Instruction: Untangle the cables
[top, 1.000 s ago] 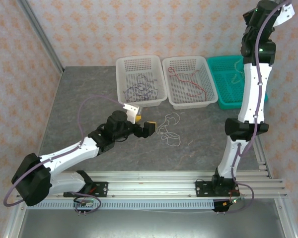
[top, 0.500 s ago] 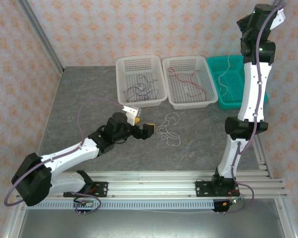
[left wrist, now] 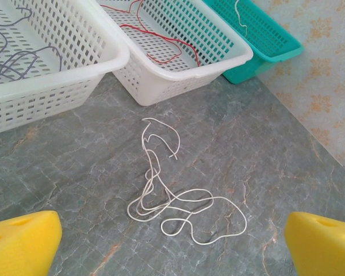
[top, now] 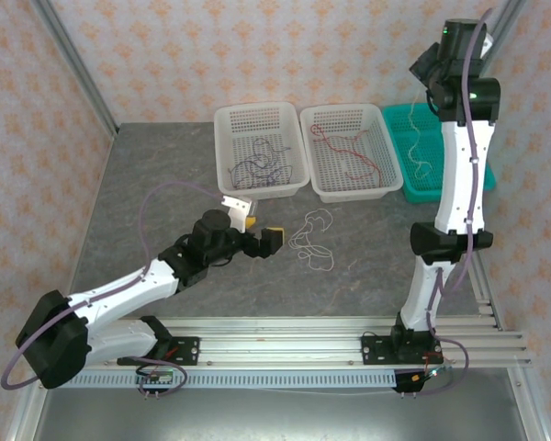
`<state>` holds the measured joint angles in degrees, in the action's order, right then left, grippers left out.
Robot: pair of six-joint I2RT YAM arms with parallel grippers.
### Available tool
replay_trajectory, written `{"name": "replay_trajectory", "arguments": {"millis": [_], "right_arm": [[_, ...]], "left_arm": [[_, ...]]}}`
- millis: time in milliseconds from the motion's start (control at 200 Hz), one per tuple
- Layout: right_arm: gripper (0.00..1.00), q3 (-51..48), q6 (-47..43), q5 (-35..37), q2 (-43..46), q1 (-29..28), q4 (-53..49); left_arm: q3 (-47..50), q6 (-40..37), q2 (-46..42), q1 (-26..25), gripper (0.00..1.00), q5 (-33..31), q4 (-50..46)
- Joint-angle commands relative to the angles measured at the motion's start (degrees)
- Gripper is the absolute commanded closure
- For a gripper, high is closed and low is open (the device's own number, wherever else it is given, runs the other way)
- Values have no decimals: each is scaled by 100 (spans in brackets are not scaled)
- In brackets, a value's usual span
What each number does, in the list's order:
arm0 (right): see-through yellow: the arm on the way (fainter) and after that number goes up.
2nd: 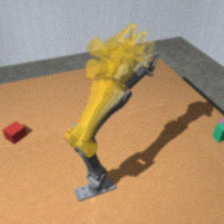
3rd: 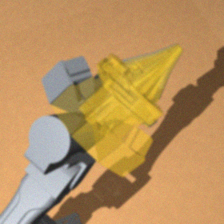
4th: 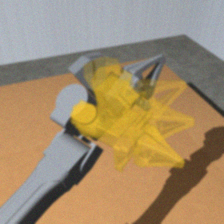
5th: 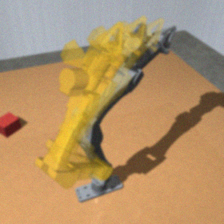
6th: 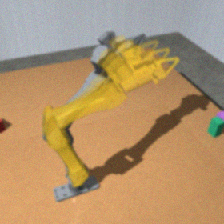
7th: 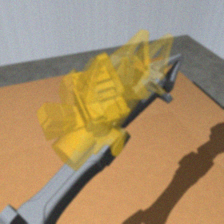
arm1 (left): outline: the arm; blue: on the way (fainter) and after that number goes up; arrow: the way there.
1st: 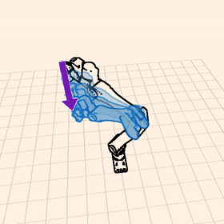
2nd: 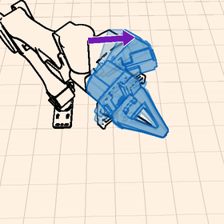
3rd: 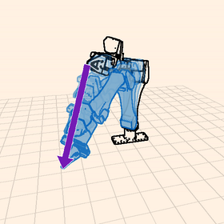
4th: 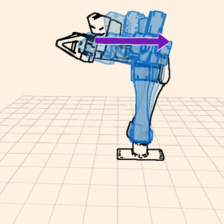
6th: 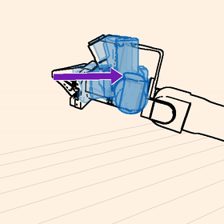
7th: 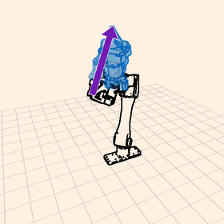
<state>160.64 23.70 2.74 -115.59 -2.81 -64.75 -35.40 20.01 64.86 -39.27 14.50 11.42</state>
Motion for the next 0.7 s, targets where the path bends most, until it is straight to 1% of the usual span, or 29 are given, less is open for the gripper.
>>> {"name": "replay_trajectory", "arguments": {"millis": [0, 25, 80, 120, 195, 255, 270, 315, 385, 455, 510, 581, 646, 696], "right_arm": [[98, 152, -775, 594, -76, -294, -605], [100, 143, -970, 839, -133, -391, -638], [100, 142, -1381, 1565, -306, -599, -753], [100, 109, -1669, 2084, -446, -650, -819], [100, -244, -1929, 2529, -531, -537, -713], [100, -413, -2255, 3038, -617, -438, -547], [100, -429, -2450, 3058, -641, -448, -476], [100, -551, -2836, 3425, -647, -507, -199], [100, -725, -3122, 3772, -621, -583, 56], [100, -961, -3588, 4157, -652, -686, 210], [100, -1527, -4166, 4589, -582, -817, 511], [100, -2730, -4919, 5060, -346, -969, 1263], [100, -3845, -5429, 5292, -99, -956, 2169], [100, -4623, -5622, 5333, 158, -890, 2890]], "left_arm": [[116, 80, -97, 7, 0, -56, 309], [125, 98, -108, 7, 0, -45, 345], [168, 119, -124, 7, 0, -12, 394], [195, 134, -159, 7, 0, -10, 410], [258, 132, -255, 7, 0, -38, 412], [337, 132, -342, 7, 0, -65, 468], [354, 127, -354, 7, 0, -69, 467], [375, 119, -406, 7, 0, -84, 439], [399, 94, -480, 7, 0, -83, 388], [454, 74, -555, 7, 0, -149, 402], [496, 55, -584, 3, 0, -198, 419], [520, 63, -568, 2, 0, -202, 480], [534, 84, -498, 9, 0, -155, 578], [506, 84, -436, 7, 0, -107, 599]]}}
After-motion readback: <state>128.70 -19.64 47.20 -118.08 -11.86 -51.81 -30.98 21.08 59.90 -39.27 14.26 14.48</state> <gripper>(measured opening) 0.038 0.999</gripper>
